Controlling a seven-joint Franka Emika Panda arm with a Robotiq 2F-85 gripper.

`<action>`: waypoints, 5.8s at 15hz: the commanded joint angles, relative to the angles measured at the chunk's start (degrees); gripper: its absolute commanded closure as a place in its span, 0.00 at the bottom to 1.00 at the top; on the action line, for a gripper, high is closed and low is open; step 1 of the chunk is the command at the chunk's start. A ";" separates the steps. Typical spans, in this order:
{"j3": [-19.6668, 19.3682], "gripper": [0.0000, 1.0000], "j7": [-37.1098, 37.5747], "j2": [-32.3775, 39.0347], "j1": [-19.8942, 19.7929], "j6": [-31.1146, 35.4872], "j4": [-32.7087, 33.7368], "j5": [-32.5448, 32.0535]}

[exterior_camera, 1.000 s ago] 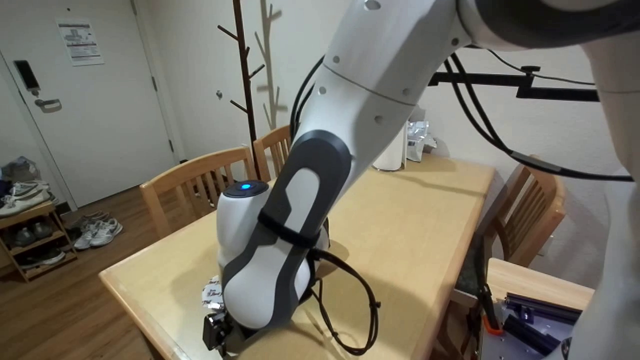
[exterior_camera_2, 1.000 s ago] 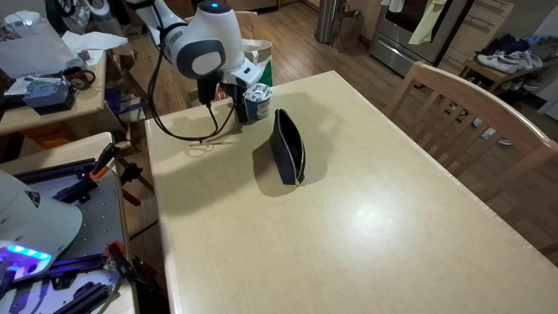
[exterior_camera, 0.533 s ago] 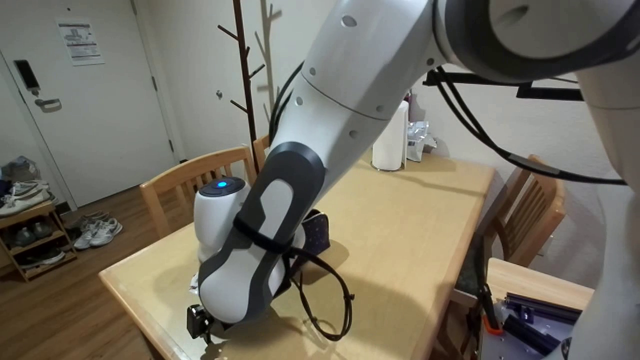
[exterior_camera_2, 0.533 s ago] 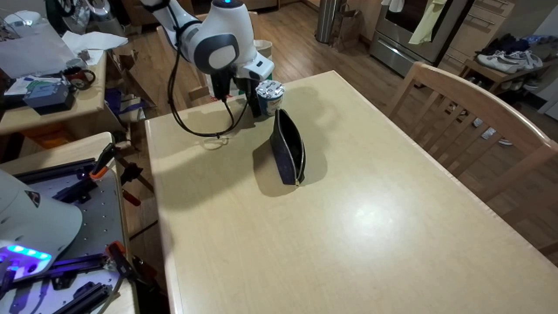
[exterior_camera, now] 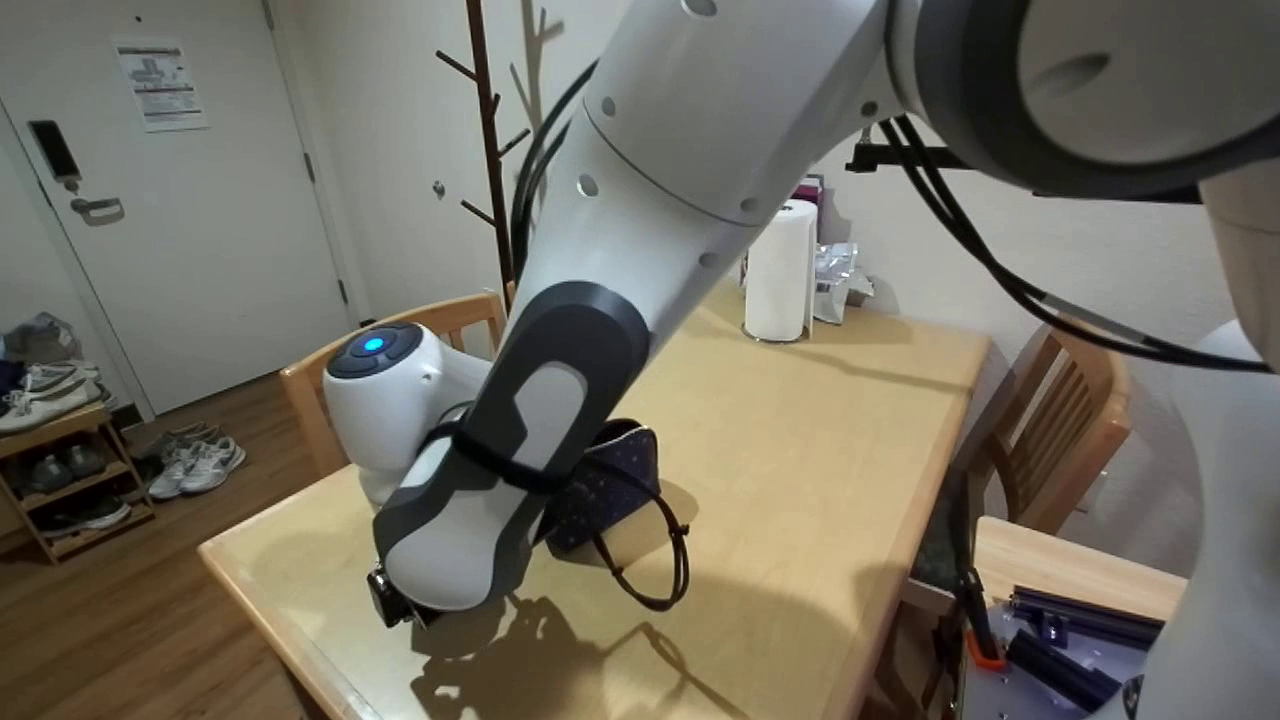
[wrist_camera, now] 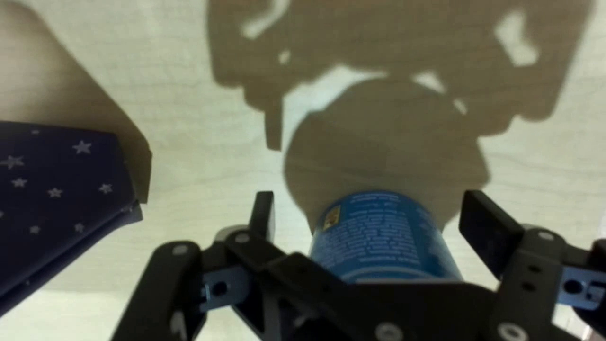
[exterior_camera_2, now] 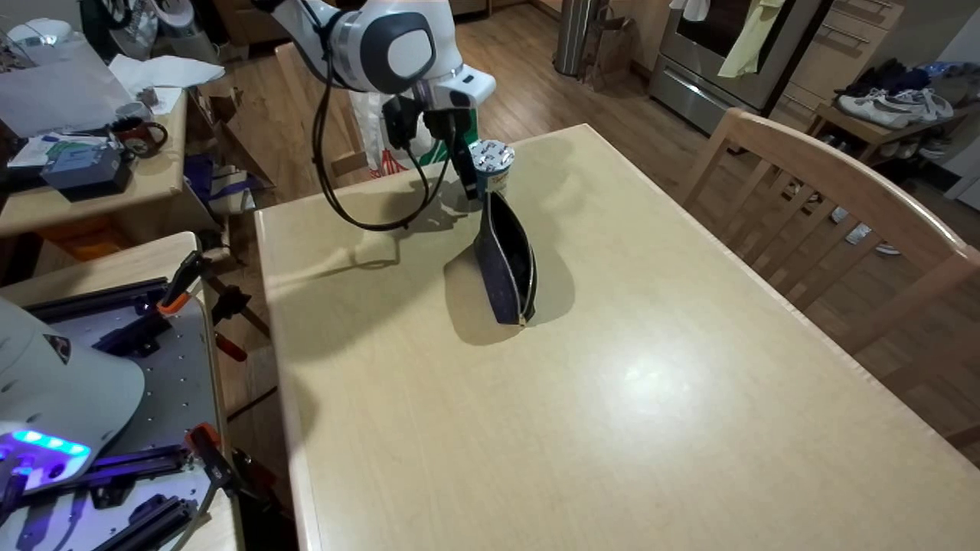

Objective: Put the yoghurt behind the purse

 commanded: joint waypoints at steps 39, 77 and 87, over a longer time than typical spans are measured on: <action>-13.57 0.00 70.83 3.79 2.68 -3.49 8.68 -39.05; 1.43 0.00 69.00 5.36 -9.49 -17.78 17.57 -20.78; -2.55 0.00 82.19 5.99 -8.06 -19.44 16.10 -33.73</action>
